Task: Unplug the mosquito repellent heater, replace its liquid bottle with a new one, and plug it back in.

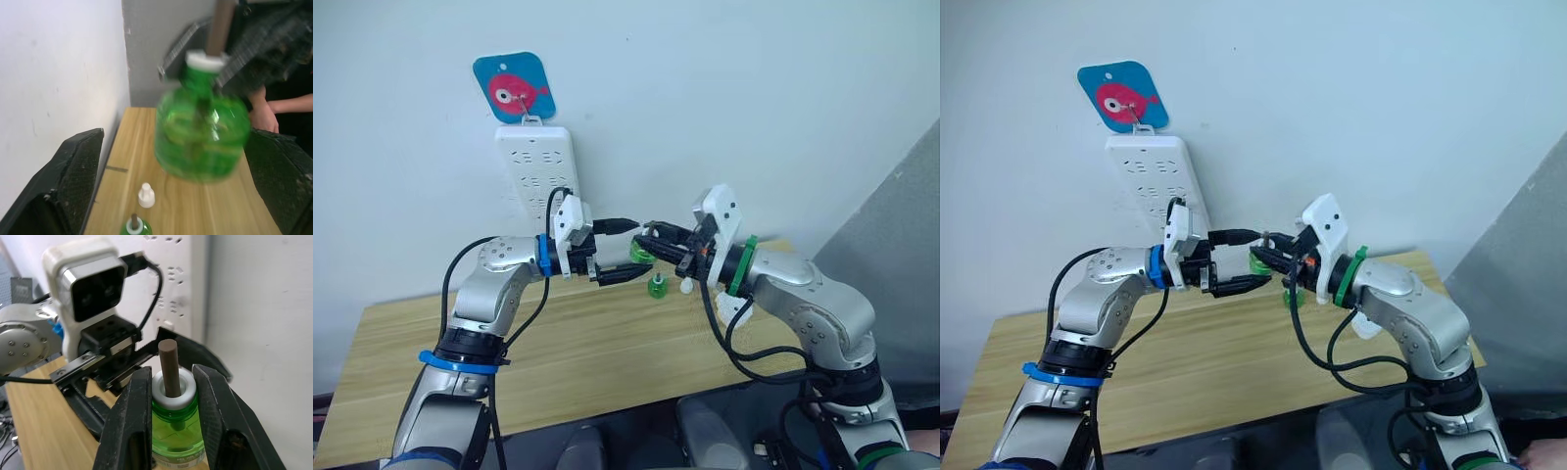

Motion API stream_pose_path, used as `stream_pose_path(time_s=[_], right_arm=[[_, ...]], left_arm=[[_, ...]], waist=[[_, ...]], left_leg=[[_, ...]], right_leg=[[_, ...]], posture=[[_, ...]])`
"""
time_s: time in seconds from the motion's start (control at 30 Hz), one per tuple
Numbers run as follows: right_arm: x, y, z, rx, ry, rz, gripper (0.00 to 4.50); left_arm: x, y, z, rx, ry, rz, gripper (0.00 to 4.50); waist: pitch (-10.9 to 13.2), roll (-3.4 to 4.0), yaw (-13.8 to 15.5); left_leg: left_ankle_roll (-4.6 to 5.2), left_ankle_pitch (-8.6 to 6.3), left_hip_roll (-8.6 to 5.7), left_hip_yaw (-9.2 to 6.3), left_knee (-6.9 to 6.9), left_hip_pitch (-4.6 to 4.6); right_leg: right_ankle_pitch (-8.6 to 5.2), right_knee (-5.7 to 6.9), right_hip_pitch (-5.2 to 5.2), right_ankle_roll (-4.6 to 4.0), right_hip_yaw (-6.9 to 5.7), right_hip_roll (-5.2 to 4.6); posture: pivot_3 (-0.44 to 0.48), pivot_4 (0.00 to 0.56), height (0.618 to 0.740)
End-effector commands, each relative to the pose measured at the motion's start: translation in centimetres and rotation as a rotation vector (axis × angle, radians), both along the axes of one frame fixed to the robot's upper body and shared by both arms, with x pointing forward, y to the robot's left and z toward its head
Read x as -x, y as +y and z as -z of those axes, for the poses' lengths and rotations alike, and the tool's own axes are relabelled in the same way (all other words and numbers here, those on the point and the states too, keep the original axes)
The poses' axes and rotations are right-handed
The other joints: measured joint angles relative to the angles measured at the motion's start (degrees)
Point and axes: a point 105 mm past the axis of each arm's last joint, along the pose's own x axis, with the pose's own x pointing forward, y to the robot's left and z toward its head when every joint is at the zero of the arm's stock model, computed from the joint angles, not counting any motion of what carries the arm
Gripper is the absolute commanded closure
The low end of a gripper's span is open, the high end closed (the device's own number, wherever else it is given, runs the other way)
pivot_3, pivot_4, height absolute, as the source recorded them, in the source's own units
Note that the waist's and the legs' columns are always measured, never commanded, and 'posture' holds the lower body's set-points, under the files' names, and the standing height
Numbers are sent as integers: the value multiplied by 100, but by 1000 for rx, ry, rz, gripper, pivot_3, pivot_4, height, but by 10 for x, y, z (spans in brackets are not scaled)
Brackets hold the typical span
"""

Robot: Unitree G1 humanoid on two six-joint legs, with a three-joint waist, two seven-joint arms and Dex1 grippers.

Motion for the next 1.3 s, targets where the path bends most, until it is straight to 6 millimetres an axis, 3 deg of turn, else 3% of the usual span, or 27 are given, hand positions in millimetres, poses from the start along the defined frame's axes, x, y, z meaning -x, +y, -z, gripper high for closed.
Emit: stream_pose_path(time_s=[0.03,0.43,0.7,1.07,1.3], right_arm=[[1,-7,-20,-79,-22,4,3635],[-3,-25,-46,-413,181,38,3635],[-3,-29,-67,-635,310,3,3635],[3,-36,-72,-795,470,-61,3635],[9,-32,-79,-818,503,-99,3635]], left_arm=[[9,-2,-13,38,20,32,0],[11,-14,-52,414,268,-46,0],[21,-25,-61,509,332,-26,0],[23,-35,-90,669,361,-20,0],[27,-32,-86,646,413,20,0]], waist=[[-9,2,-8],[-204,8,-32],[-295,30,-81],[-358,60,-96],[-383,87,-108]], left_leg=[[0,0,0,-1,0,0],[0,0,-1,-4,3,0],[1,0,-2,0,0,0],[1,0,-3,3,3,-1],[2,-1,-1,6,2,3]], right_leg=[[0,0,0,0,0,0],[0,3,1,0,-1,-4],[-1,1,2,1,1,-3],[-1,-1,6,2,3,-1],[-2,-1,6,3,7,7]], posture=[[-232,92,740],[-227,70,740],[-216,61,740],[-212,54,740],[-214,55,740]])
